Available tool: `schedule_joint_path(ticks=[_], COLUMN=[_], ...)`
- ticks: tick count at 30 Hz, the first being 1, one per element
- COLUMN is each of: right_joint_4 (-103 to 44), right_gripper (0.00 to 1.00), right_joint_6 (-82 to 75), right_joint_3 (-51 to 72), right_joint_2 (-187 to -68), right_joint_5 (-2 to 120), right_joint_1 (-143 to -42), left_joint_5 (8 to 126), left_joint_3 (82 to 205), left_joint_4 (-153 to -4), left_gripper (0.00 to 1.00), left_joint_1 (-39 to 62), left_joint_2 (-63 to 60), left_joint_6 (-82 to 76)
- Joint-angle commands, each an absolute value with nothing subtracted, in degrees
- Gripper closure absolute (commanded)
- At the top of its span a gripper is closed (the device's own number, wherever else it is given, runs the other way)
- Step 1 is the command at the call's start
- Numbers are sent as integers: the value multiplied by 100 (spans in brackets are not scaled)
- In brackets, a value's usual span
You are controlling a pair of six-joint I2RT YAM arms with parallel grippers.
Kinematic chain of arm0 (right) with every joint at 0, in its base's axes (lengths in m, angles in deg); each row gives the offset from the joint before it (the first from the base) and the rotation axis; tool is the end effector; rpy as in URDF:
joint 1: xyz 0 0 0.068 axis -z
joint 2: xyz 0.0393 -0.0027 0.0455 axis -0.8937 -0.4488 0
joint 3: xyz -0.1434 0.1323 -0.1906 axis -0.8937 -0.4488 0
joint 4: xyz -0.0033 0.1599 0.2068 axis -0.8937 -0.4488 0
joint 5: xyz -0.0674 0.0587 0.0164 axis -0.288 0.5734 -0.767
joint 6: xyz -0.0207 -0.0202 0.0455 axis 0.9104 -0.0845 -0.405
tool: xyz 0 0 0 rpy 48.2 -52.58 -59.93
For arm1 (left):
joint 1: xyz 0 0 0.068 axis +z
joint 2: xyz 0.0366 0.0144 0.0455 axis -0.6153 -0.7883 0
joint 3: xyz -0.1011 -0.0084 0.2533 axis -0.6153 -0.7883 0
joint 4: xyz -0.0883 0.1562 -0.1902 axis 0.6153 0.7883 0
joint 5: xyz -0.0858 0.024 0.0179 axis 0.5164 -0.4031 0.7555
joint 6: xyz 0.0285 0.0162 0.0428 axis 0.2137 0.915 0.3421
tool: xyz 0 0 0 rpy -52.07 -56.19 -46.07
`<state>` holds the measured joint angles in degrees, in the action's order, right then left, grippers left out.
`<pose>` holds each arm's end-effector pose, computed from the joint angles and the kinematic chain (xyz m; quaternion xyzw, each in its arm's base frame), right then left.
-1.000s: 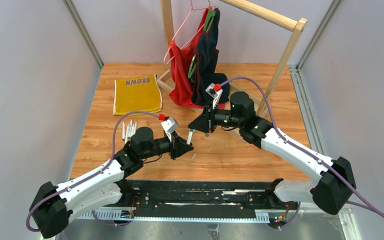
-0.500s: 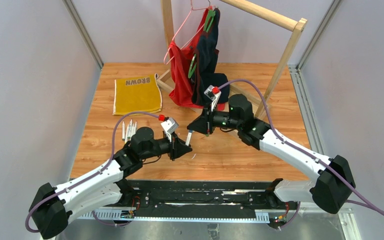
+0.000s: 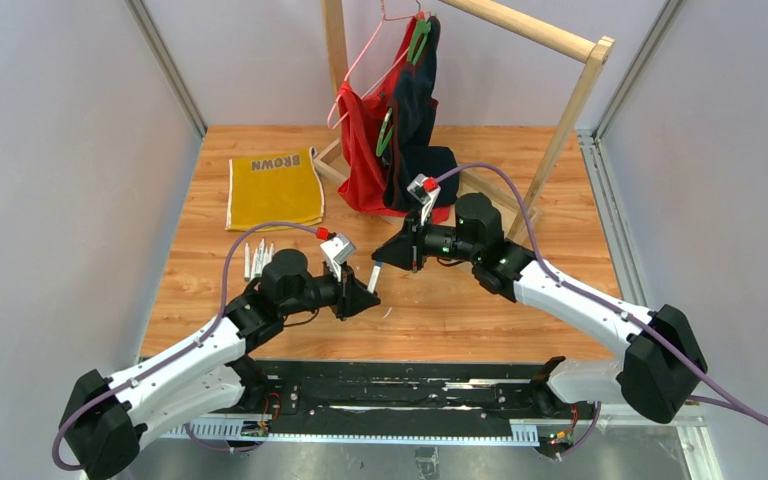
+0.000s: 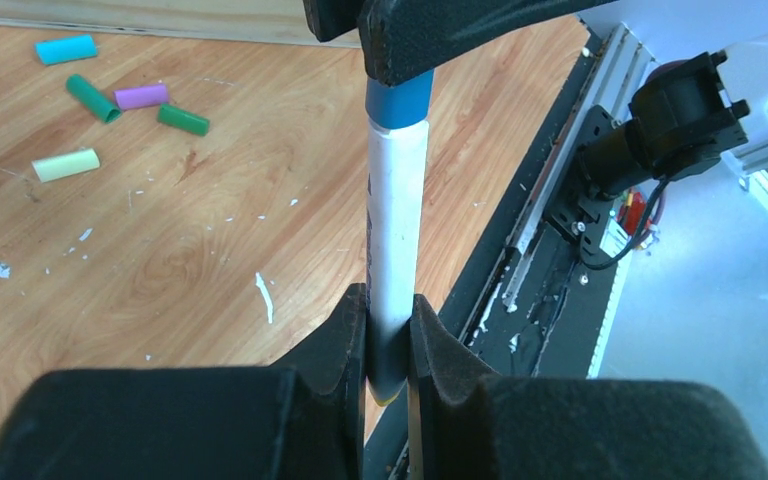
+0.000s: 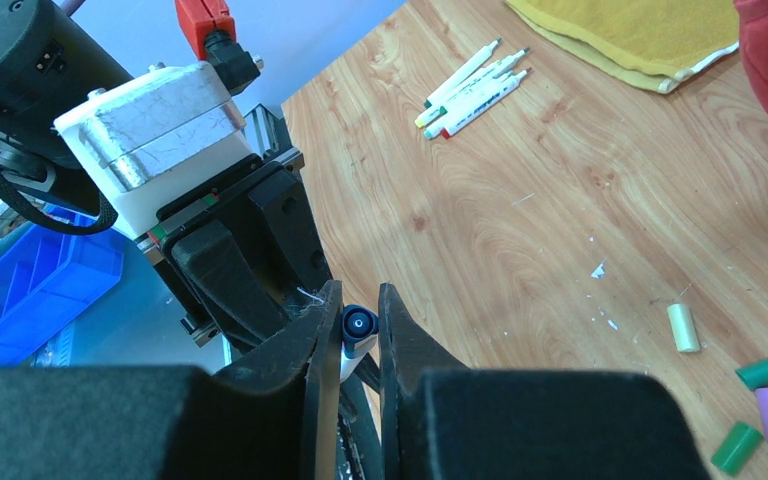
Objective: Insert the pens into the pen caps
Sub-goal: Press the pen cap onto the pen.
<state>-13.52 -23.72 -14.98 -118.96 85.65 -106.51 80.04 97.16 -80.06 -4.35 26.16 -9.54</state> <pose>0.1998 0.2154 0.3127 -0.2962 0.6818 0.5459 0.3864 0.1342 -0.1399 0.2417 0.2736 0.7519 -0.4226 0.4257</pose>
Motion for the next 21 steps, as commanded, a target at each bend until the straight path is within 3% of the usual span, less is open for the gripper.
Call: schedule_joint_path(ticks=[1, 21], right_joint_4=[-2171, -2767], right_gripper=[100, 99], right_joint_6=[-2356, -2427], right_joint_3=[-1918, -2199], right_joint_2=[-12164, -12340], right_joint_5=[9003, 8985], right_joint_1=[-10961, -11176], left_joint_5=[8140, 8004], left_joint_3=[10343, 10501], left_joint_4=[-9617, -9596], left_gripper=[100, 100], left_joint_1=[-153, 182], left_joint_2=[2847, 2893], left_joint_6=[-1197, -1132])
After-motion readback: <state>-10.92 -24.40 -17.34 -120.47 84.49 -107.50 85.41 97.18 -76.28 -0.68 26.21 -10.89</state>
